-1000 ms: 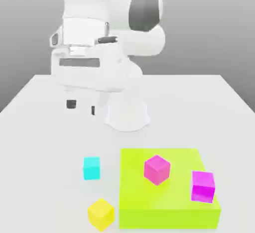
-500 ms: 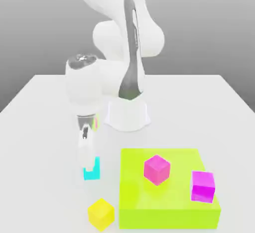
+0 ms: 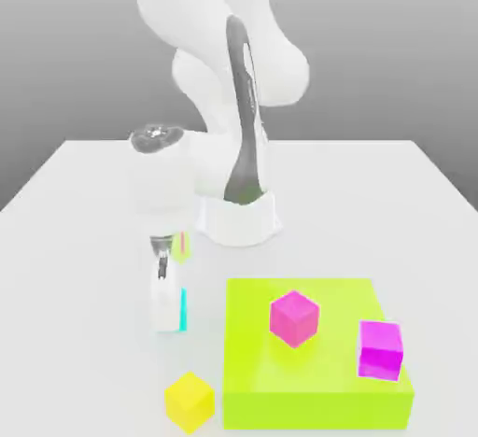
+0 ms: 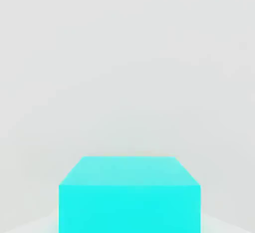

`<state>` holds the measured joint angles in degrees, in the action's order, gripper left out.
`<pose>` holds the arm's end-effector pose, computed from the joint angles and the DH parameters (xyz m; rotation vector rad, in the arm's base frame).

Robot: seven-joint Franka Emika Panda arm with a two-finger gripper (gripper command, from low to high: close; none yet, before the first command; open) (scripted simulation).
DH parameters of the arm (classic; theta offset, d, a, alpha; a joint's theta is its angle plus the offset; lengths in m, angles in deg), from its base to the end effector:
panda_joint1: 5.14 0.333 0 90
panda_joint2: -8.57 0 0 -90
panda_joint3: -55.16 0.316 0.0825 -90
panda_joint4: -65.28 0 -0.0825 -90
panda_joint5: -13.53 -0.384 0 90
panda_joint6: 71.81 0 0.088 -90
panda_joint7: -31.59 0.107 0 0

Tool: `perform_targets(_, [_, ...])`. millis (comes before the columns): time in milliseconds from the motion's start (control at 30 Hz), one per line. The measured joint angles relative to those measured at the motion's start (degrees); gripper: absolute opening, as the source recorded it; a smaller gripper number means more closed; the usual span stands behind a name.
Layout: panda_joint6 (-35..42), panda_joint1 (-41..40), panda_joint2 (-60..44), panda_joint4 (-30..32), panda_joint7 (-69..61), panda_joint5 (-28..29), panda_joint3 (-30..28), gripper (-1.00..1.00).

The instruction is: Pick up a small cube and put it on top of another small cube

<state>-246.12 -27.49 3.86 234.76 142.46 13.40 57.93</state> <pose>0.2992 -0.1059 0.1607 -1.3112 2.8500 0.0023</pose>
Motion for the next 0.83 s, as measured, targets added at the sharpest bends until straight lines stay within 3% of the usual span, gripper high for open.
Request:
perform_targets(167, [8.03,0.69,7.55,-0.45,-1.79,0.22,0.49,-1.0])
perform_targets(533, [22.34,6.54,-0.24,-22.43,-23.5,1.95,4.39,-1.0])
perform_targets(700, [16.65,7.31,-8.93,-25.43,-24.35,4.22,3.77,-1.0])
perform_targets(733, [15.16,7.58,-10.62,-25.59,-24.0,4.76,3.42,1.0])
perform_targets(833, [15.16,7.58,-10.62,-25.59,-24.0,4.77,3.42,1.0])
